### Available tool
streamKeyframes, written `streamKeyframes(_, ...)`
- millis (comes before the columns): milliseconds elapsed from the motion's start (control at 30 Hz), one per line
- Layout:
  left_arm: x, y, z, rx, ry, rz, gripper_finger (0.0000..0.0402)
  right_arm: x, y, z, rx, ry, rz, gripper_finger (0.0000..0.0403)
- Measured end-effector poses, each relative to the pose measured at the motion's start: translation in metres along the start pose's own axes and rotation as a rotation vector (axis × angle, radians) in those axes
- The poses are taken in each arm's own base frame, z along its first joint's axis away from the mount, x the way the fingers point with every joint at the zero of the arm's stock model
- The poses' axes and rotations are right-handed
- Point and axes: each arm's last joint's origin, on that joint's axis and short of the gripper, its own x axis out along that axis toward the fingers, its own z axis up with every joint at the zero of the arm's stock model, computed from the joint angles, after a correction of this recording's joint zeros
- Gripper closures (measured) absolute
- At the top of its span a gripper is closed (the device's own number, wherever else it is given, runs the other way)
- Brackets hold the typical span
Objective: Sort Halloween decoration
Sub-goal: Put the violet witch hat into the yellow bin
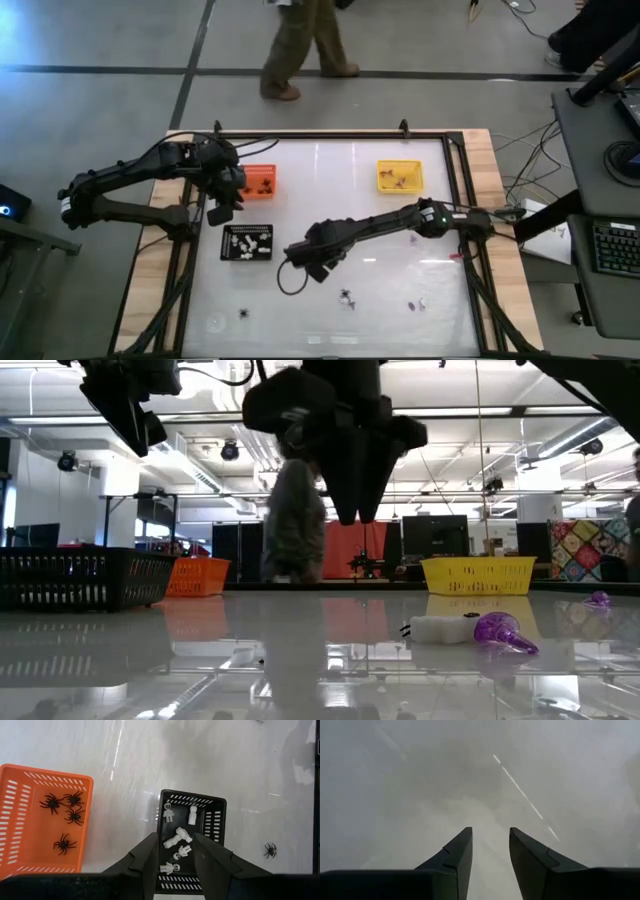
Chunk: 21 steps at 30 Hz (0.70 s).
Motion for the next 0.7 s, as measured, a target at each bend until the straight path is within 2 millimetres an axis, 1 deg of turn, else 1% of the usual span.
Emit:
streamKeyframes(200, 0.000, 0.000, 0.000, 0.011, -0.001, 0.000, 0.0299, -0.005, 0.008, -0.014, 0.064, 0.014, 0.022, 0.0284)
streamKeyframes(400, 0.000, 0.000, 0.001, 0.011, -0.005, 0.001, 0.0299, -0.018, 0.002, -0.017, 0.066, -0.028, 0.027, 0.0286)
streamKeyframes(533, 0.000, 0.000, 0.001, 0.005, -0.005, 0.000, 0.0299, -0.029, -0.012, -0.024, 0.080, -0.041, 0.010, 0.0286)
streamKeyframes(700, 0.000, 0.000, 0.001, 0.006, -0.005, 0.000, 0.0299, -0.034, -0.043, -0.046, 0.186, -0.008, -0.053, 0.0287)
